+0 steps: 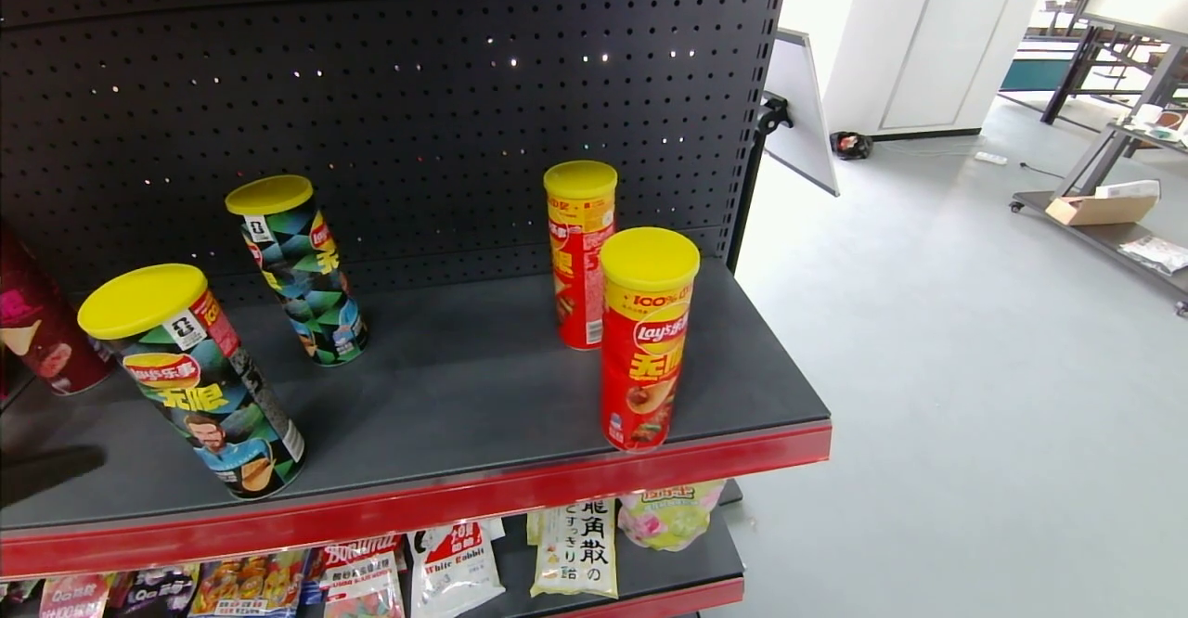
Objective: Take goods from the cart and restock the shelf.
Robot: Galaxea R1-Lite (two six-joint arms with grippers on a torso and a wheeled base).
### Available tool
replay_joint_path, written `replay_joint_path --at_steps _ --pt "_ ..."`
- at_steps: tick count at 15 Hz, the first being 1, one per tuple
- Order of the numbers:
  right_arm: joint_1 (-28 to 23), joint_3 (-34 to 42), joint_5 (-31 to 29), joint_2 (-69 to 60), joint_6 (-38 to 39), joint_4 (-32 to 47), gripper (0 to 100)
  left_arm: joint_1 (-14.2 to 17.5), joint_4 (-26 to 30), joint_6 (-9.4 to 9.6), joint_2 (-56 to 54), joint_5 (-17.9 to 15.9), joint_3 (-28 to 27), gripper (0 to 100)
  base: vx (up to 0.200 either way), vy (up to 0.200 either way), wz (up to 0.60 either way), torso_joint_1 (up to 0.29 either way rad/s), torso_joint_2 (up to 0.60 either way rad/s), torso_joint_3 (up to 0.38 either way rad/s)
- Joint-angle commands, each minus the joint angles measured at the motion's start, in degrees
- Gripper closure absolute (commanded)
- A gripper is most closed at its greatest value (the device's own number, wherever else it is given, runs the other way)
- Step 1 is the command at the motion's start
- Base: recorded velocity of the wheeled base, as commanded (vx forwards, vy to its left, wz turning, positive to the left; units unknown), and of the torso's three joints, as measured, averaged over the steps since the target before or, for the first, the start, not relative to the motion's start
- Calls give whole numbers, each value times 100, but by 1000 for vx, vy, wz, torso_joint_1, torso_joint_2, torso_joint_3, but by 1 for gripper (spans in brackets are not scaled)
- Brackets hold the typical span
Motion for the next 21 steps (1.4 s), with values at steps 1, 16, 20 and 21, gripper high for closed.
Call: replay_joint_path --at_steps 1,16,20,21 --pt "0 0 2 9 -1 -1 0 788 978 -444 -2627 1062 596 0 0 0 0 0 0 0" --pt "9 0 19 9 -36 -1 0 1878 214 -1384 -3031 2398 2205 0 0 0 0 0 0 0" --pt "17 0 19 9 -45 -1 0 1737 -1641 -883 -3585 1458 3734 0 0 0 0 0 0 0" --pt "17 0 19 9 -45 -1 0 1737 -2071 -743 -3585 1282 3884 0 0 0 0 0 0 0"
